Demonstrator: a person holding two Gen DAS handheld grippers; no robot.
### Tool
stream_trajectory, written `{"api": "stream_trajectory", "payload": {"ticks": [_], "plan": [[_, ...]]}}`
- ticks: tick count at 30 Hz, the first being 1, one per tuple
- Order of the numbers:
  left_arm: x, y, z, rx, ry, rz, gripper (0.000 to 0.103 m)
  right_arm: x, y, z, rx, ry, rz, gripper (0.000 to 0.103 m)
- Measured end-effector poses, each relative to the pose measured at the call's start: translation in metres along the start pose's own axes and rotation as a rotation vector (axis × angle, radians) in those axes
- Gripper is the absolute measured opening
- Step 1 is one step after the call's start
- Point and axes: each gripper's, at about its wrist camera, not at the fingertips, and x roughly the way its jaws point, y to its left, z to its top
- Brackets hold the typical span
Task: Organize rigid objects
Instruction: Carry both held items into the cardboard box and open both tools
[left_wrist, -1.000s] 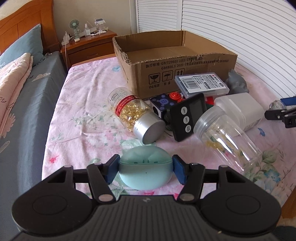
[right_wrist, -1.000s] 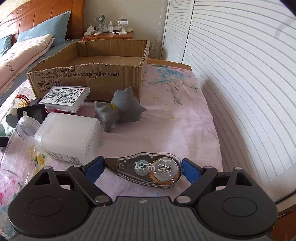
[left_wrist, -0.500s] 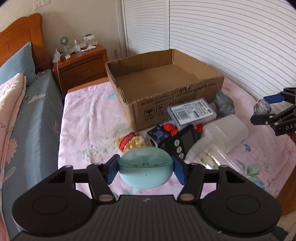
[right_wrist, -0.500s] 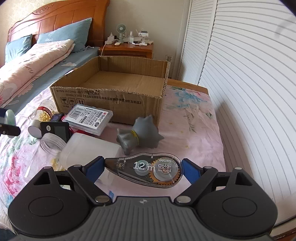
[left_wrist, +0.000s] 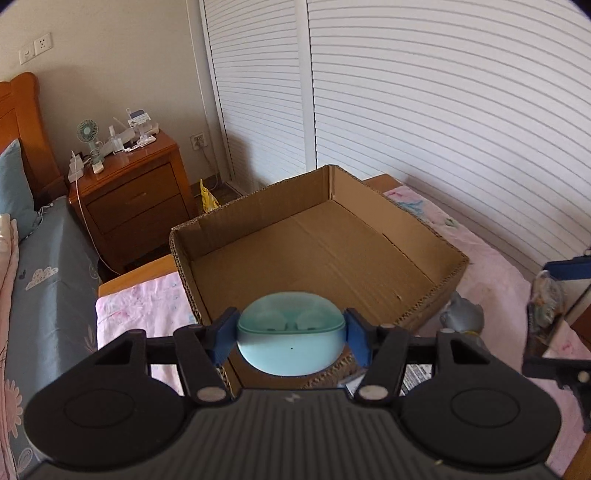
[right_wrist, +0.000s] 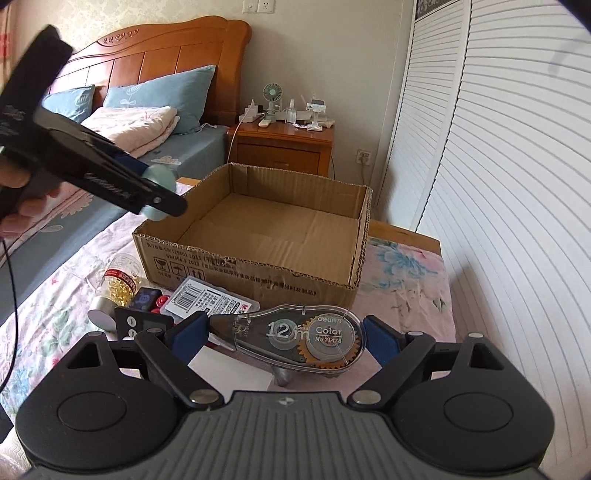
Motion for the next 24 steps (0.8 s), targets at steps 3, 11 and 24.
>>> {"api": "stream_trajectory", "payload": {"ticks": [3,11,24], "plan": [[0.027,0.002,0.013,0.001,0.017,0.034,0.061,-0.002,-0.001,0.006,0.001,-0.006,-0.006,0.092],[0.047,0.016,0.024,-0.056,-0.024,0.081,0.088,0.004,-0.004,0.01,-0.01,0.017,-0.013,0.092],[-0.031,0.006,-0.031,-0.046,-0.135,0.088,0.101,0.025,-0.005,0.038,-0.033,0.017,0.013,0.092]]}}
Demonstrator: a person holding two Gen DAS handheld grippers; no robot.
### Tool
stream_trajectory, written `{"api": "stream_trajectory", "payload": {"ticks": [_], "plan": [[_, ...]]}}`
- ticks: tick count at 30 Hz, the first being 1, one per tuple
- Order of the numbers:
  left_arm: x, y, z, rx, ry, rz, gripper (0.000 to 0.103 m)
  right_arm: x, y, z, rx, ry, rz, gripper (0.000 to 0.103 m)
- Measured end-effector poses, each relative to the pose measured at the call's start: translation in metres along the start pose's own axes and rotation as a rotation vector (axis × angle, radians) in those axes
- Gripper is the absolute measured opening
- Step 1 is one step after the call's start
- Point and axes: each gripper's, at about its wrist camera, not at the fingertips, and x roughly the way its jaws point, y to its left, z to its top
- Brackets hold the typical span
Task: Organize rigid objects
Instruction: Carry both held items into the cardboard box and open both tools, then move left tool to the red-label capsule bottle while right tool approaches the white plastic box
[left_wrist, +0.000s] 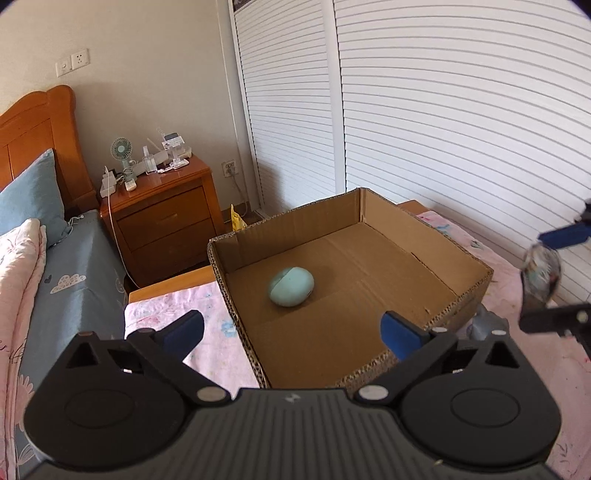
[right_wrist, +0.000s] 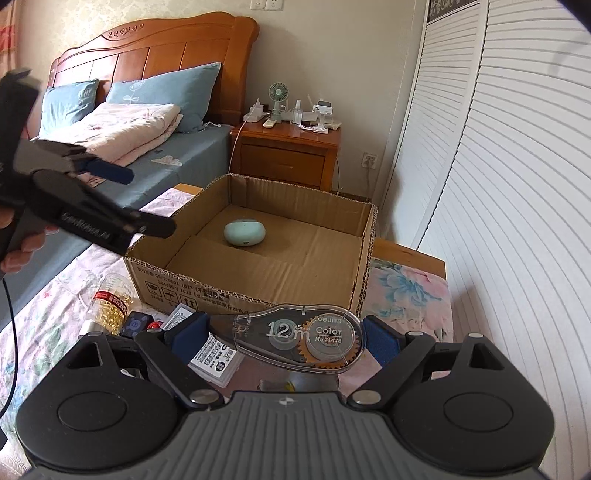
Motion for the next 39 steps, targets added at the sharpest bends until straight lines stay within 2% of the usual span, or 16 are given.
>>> {"api": "stream_trajectory", "payload": {"ticks": [5,7,12,14,19,20,22,31,39], "plan": [[-0.028,-0.008,-0.026,-0.003,-0.031,0.034,0.102,0.019,-0.004,0.024,0.014,0.015,0.02,0.092],[-0.032,-0.011,-0.038,-0.016,-0.016,0.045,0.102,0.033,-0.006,0.036,0.026,0.034,0.032,0.092],[-0.039,-0.004,-0.067,-0.161,0.029,-0.003,0.102,0.075,-0.007,0.063,0.032,0.08,0.024,0.092],[-0.04,-0.002,-0.077,-0.203,0.029,0.007,0.102,0.093,-0.007,0.072,0.033,0.106,0.014,0.092],[-0.046,-0.001,-0.093,-0.188,0.017,0.051,0.102,0.137,-0.008,0.096,0.054,0.139,-0.036,0.093],[-0.046,-0.001,-0.094,-0.186,0.022,0.055,0.102,0.143,-0.009,0.099,0.061,0.139,-0.052,0.093],[-0.045,0.001,-0.096,-0.191,0.027,0.057,0.102,0.152,-0.01,0.104,0.069,0.145,-0.074,0.102],[-0.048,0.006,-0.1,-0.21,0.039,0.045,0.102,0.123,0.002,0.088,0.066,0.144,-0.047,0.103],[-0.062,-0.008,-0.101,-0.16,0.03,0.07,0.102,0.077,0.016,0.048,0.075,0.117,-0.039,0.103]]}}
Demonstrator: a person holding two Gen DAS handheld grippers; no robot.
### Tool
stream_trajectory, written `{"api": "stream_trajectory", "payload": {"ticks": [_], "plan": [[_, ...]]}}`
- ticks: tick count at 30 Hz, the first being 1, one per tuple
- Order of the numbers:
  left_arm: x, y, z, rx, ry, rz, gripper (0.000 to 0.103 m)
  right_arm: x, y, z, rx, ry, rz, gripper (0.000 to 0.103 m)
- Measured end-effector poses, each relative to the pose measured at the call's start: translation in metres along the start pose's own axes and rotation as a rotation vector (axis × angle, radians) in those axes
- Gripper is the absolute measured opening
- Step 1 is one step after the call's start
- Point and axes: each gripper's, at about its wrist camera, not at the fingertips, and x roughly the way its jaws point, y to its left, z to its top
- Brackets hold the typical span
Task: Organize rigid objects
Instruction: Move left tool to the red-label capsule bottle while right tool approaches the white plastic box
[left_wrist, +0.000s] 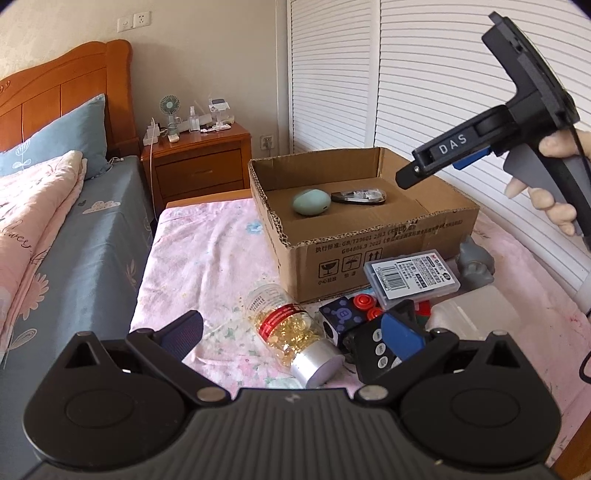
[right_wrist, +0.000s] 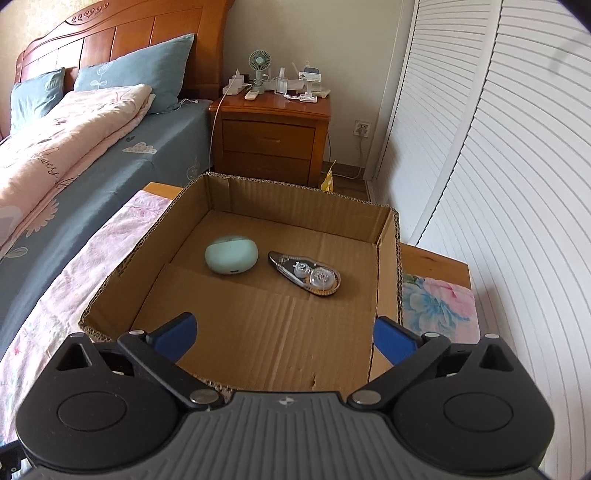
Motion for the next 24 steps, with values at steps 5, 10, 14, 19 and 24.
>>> {"api": "stream_trajectory", "payload": {"ticks": [5,10,14,19,24], "plan": [[-0.01,-0.006,-0.008,0.047,0.014,0.003,0.102,-0.022,0.006,-0.041,0.036,-0.009,0.012,0.103],[-0.013,-0.011,-0.023,0.116,0.035,0.02,0.102,-0.033,0.015,-0.085,0.08,0.011,0.011,0.103],[-0.012,-0.011,-0.034,0.145,0.061,0.014,0.102,-0.03,0.024,-0.111,0.125,0.031,0.007,0.103],[-0.011,-0.007,-0.043,0.156,0.07,-0.021,0.102,-0.019,0.031,-0.125,0.165,0.056,-0.018,0.103],[-0.003,-0.002,-0.047,0.188,0.084,-0.041,0.102,-0.011,0.028,-0.135,0.19,0.088,-0.028,0.103]]}}
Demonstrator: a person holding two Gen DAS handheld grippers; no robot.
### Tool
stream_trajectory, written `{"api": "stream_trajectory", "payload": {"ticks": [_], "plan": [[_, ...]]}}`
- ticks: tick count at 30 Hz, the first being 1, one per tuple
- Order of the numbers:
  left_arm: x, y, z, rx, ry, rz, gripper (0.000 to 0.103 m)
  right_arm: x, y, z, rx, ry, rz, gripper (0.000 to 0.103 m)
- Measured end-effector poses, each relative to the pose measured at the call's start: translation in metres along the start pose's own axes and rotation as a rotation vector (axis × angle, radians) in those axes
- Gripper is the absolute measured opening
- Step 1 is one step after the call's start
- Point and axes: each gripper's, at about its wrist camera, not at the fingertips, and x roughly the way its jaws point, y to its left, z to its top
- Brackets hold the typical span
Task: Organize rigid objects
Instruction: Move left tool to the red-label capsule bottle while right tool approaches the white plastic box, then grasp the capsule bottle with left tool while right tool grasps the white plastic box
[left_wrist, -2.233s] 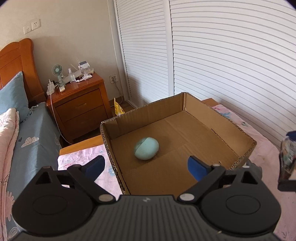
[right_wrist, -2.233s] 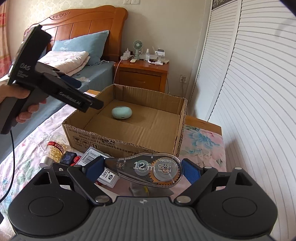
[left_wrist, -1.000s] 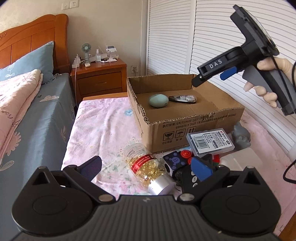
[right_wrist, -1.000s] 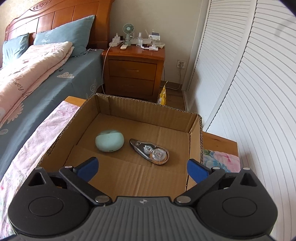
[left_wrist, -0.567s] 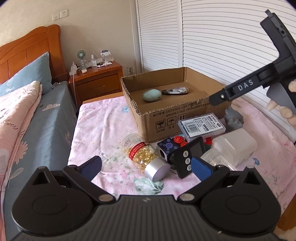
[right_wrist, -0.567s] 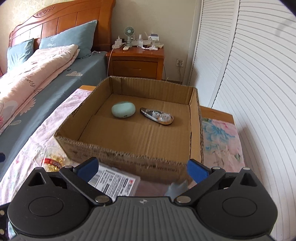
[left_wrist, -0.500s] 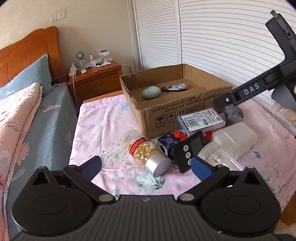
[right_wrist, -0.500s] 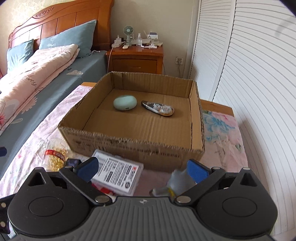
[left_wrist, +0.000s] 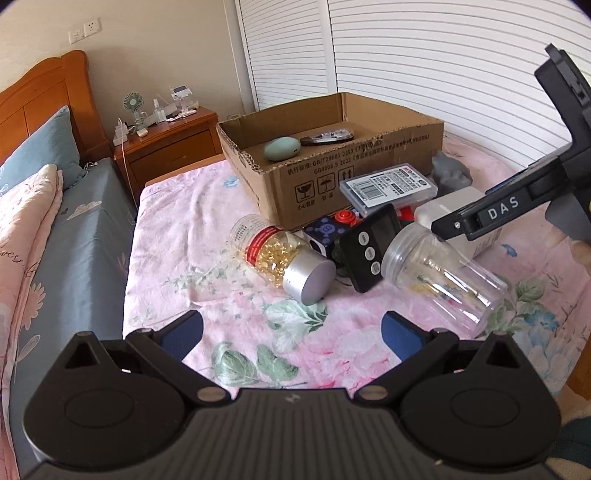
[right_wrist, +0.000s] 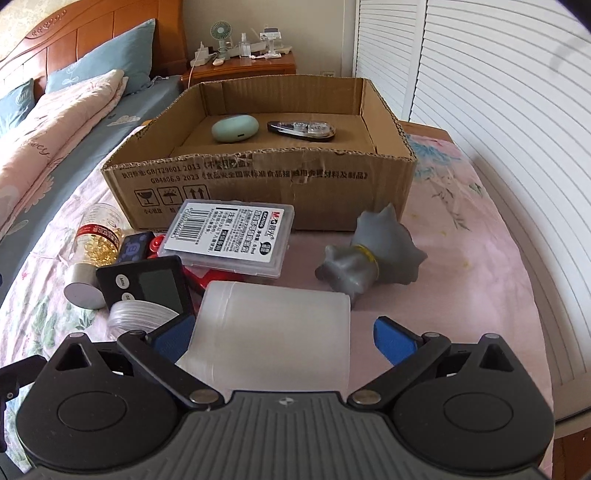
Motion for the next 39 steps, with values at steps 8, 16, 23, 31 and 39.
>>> {"api": "stream_trajectory", "payload": {"ticks": [8,16,23,31,39], "plan": [[0.035,0.013,-0.008,0.019,0.088,-0.053,0.102,0.002,-0.009,-0.016,-0.03,0.06,-0.06,0.103],[0.055,0.036,-0.009,-0.048,0.096,-0.173,0.103,0.004,-0.013,-0.027,-0.039,0.079,-0.058,0.103],[0.066,0.043,0.006,0.064,0.086,-0.186,0.102,0.003,-0.013,-0.028,-0.052,0.069,-0.048,0.103],[0.08,0.043,0.031,0.281,0.058,-0.208,0.102,0.001,-0.015,-0.033,-0.06,0.042,-0.042,0.103],[0.097,0.044,0.043,0.306,0.061,-0.275,0.102,0.001,-0.017,-0.035,-0.069,0.02,-0.035,0.103]]}}
